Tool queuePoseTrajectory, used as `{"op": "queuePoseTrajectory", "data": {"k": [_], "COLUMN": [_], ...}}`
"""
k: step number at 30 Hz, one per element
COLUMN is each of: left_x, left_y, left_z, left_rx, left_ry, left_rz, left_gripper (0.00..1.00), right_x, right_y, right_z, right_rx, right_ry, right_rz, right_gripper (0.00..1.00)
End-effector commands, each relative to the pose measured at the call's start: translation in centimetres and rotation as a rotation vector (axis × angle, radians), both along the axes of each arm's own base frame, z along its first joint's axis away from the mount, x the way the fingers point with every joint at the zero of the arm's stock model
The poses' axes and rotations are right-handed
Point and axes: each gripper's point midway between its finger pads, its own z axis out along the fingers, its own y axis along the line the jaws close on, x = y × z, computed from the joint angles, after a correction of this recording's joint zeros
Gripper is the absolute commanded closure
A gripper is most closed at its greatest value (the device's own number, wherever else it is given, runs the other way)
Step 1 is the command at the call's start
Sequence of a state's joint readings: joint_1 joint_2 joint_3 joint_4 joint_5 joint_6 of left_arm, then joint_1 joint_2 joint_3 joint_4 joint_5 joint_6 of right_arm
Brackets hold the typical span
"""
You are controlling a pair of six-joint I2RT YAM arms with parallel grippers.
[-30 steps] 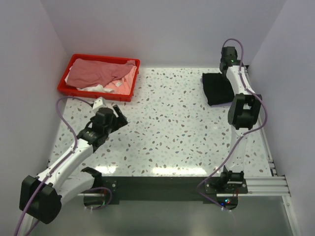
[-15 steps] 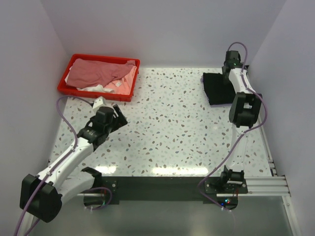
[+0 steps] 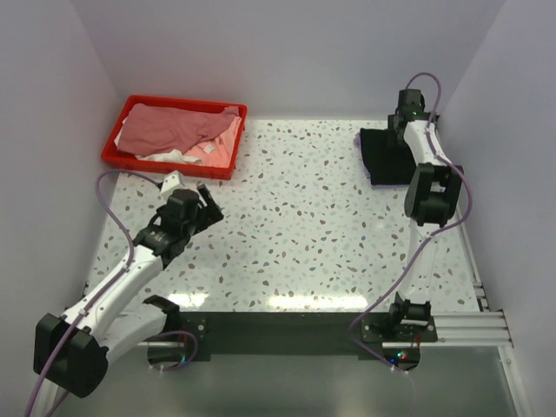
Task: Fold and stack the t-shirts
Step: Neatly place the folded tshirt to the corner
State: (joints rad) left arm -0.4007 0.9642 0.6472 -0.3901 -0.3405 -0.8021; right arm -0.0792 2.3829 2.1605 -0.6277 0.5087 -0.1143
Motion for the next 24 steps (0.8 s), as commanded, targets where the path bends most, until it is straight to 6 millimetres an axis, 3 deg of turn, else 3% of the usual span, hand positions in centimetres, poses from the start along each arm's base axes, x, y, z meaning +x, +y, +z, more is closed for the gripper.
{"op": "queuePoseTrajectory", "data": {"k": [1,2,3,6,7,9,10,11,13,14,16,17,21,23,24], "left_x": [0.5,0.4,0.3,-0.1,-0.2,-0.4,-0.4,-0.6,-0.6,-0.7,-0.7,-0.7,-0.8,-1.0,-1.1], "left_y": [0.4,0.5,0.5,0.7,0.8,1.0,1.3,1.4,1.4,1.3,1.2,1.1,1.0,1.0,1.0], "left_z": [2.5,2.5,2.4,2.5,2.7,2.5,2.5,2.4,2.3,2.2,2.2,2.3,2.9,2.6,2.6], "left_rx": [-0.01,-0.009,-0.008,-0.006,-0.009,-0.001,0.006,0.007,0.008,0.007,0.001,-0.002,-0.016,-0.017,-0.021], "left_ry": [-0.069,-0.07,-0.066,-0.064,-0.074,-0.075,-0.077,-0.072,-0.065,-0.062,-0.064,-0.066,-0.09,-0.086,-0.089], "left_rz": [0.034,0.035,0.032,0.033,0.036,0.04,0.053,0.056,0.056,0.051,0.046,0.043,0.03,0.028,0.029], "left_gripper": [0.0,0.0,0.0,0.0,0.0,0.0,0.0,0.0,0.0,0.0,0.0,0.0,0.0,0.0,0.0], "right_x": [0.4,-0.1,-0.3,-1.4,-2.1,-3.4,-4.5,-5.7,-7.3,-8.6,-10.1,-11.9,-16.3,-18.2,-19.4], "right_y": [2.0,2.5,2.6,3.1,3.2,3.6,4.2,4.8,6.2,7.6,9.5,10.9,13.9,15.6,15.8], "right_z": [5.9,5.5,7.4,8.5,10.7,10.6,13.0,11.7,14.7,13.1,12.8,12.4,11.5,9.5,10.0], "right_rx": [0.149,0.174,0.184,0.216,0.226,0.251,0.266,0.275,0.297,0.315,0.359,0.364,0.383,0.453,0.485], "right_ry": [-0.193,-0.186,-0.237,-0.281,-0.333,-0.343,-0.391,-0.362,-0.454,-0.422,-0.433,-0.422,-0.421,-0.364,-0.381], "right_rz": [-0.025,-0.021,-0.029,-0.056,-0.067,-0.081,-0.067,-0.069,-0.047,-0.032,-0.024,-0.007,0.028,0.069,0.066], "right_gripper": [0.01,0.01,0.01,0.01,0.01,0.01,0.01,0.01,0.01,0.01,0.01,0.01,0.01,0.01,0.01]}}
